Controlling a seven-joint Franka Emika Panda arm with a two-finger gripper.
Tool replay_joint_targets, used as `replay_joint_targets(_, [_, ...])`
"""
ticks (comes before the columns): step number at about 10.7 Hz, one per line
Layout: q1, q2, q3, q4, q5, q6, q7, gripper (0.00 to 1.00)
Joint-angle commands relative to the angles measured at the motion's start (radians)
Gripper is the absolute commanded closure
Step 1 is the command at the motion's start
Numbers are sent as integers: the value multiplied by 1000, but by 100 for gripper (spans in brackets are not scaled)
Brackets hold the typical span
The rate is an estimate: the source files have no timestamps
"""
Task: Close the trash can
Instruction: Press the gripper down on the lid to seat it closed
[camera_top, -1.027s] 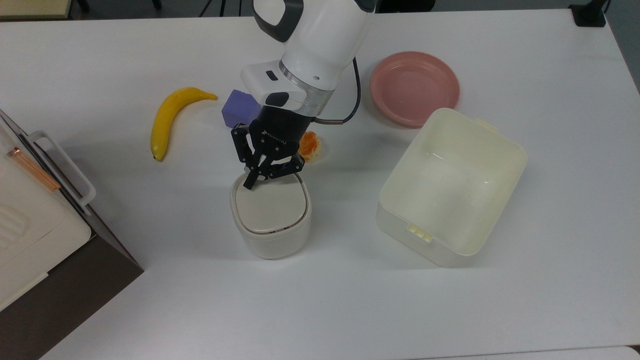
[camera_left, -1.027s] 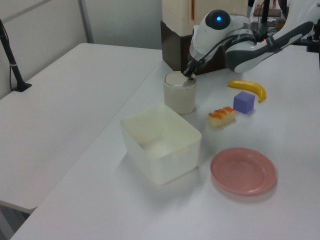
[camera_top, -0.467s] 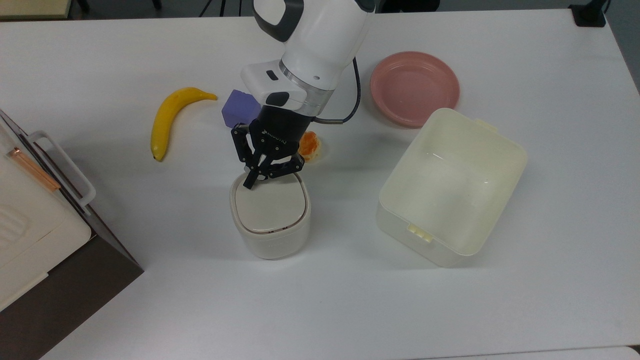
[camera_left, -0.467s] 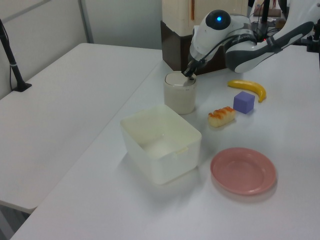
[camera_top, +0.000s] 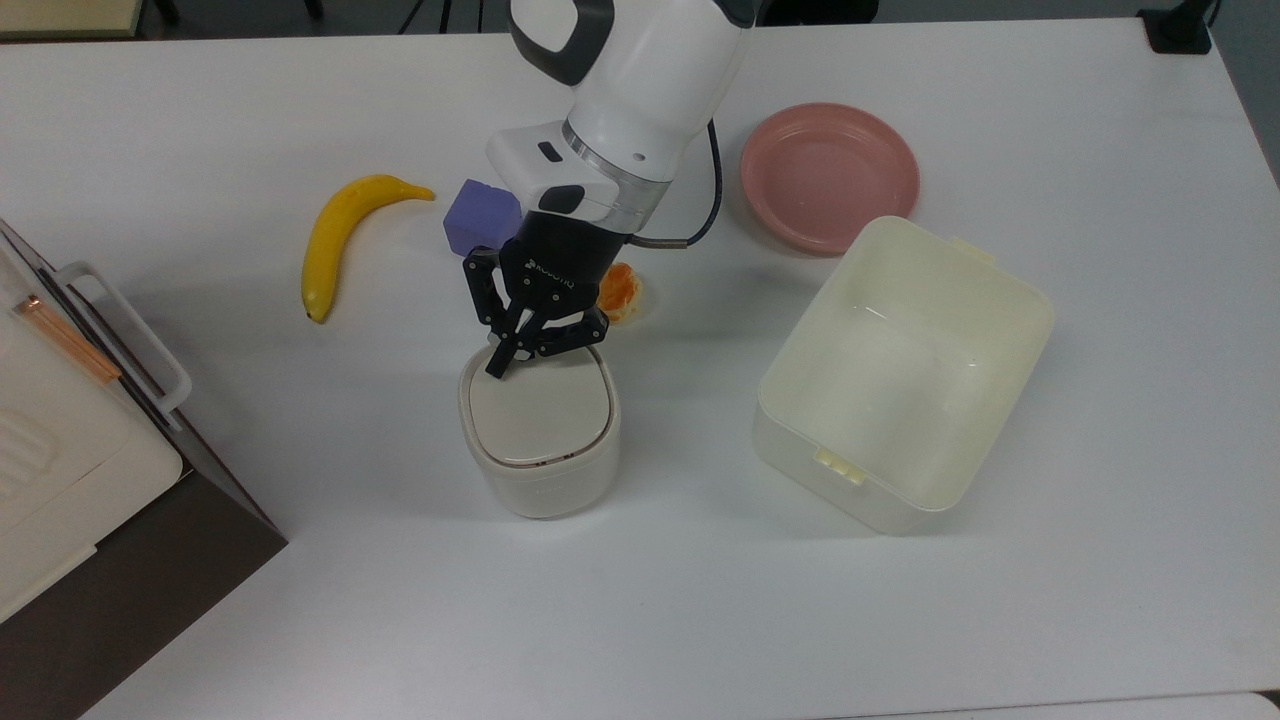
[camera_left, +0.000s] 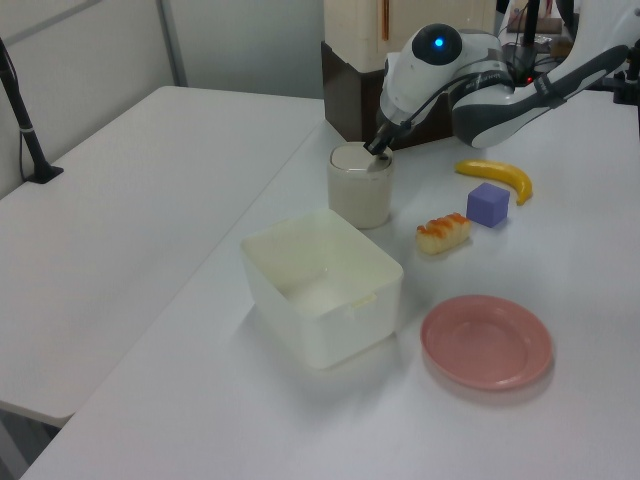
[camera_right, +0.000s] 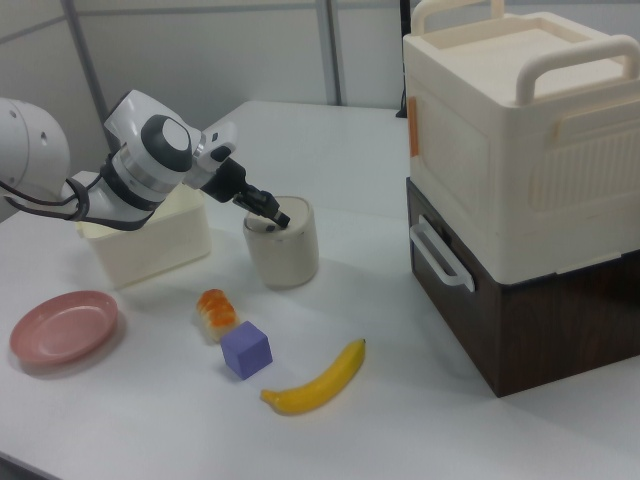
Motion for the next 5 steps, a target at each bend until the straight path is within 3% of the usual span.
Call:
replay_joint_targets(1, [-16,-9,6,-38,31,-1,59,100])
replay_joint_targets(3, [-37,-61,7,-3,180,-1,22,100])
replay_joint_targets(5, [-30,-80,7,-4,209,-9,-16,100])
